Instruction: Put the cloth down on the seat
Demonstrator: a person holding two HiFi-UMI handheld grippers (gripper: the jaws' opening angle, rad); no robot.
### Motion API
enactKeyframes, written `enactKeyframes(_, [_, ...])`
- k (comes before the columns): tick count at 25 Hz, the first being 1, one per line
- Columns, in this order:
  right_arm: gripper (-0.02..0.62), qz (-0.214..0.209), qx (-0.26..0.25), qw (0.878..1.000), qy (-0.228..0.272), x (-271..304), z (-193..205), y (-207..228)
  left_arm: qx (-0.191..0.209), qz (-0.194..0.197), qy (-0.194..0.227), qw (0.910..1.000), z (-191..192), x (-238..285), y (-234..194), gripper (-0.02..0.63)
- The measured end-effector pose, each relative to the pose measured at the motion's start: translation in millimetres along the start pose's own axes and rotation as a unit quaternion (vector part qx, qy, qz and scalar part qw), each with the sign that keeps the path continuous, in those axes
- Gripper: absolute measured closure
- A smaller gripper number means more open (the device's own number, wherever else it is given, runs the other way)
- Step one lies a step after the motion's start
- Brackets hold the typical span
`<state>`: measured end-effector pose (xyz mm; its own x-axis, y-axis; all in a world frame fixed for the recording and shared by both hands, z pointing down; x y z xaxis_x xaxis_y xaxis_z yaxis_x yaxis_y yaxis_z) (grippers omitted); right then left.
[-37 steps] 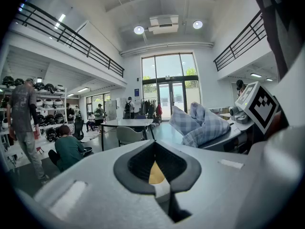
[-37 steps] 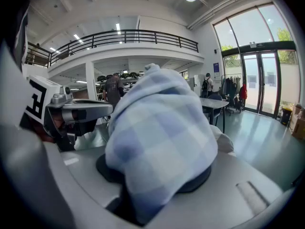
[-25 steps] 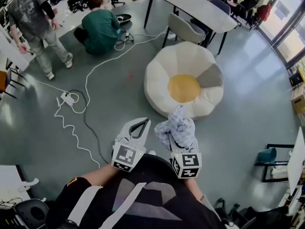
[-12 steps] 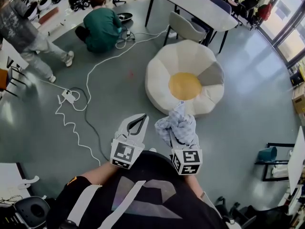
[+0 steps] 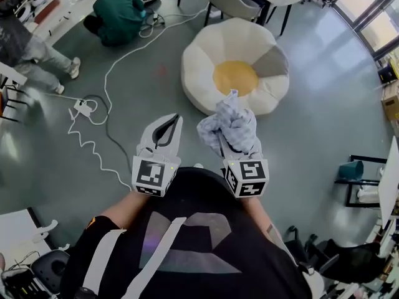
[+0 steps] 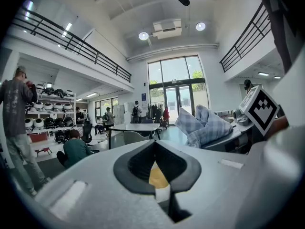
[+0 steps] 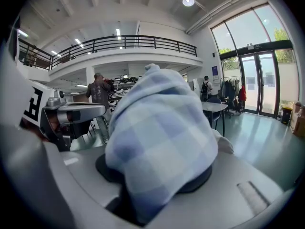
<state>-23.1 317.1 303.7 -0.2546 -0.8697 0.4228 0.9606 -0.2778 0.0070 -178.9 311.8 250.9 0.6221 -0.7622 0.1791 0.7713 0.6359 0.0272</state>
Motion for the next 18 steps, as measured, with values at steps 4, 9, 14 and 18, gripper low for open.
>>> enactKeyframes(4, [0.388, 0.004, 0.006, 1.0, -0.001, 2, 2, 8, -0.002, 0.002, -0.005, 1.0, 4, 5, 2, 0.607])
enactKeyframes(9, [0.387, 0.011, 0.021, 1.0, -0.012, 7, 10, 12, -0.004, 0.011, -0.013, 0.9999, 8, 10, 3, 0.606])
enactKeyframes(14, [0.385, 0.025, 0.028, 0.999, -0.026, 20, 14, 17, -0.008, 0.031, -0.017, 0.9993, 14, 28, -4, 0.607])
enactKeyframes(18, [0.383, 0.038, 0.032, 0.998, -0.038, 39, 13, 28, -0.011, 0.048, -0.016, 0.9987, 15, 56, -16, 0.606])
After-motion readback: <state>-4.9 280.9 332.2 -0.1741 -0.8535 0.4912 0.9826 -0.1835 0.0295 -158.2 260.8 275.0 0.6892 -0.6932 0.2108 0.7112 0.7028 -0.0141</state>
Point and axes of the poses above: the fingertips, and each gripper's own axes: x forward along the fingers, y to its right, z out of its underside, the point moved 2 cm from there along -x, backward along the fingers, and after that the axes turned 12 degrees about z, right-handed, at the moved point
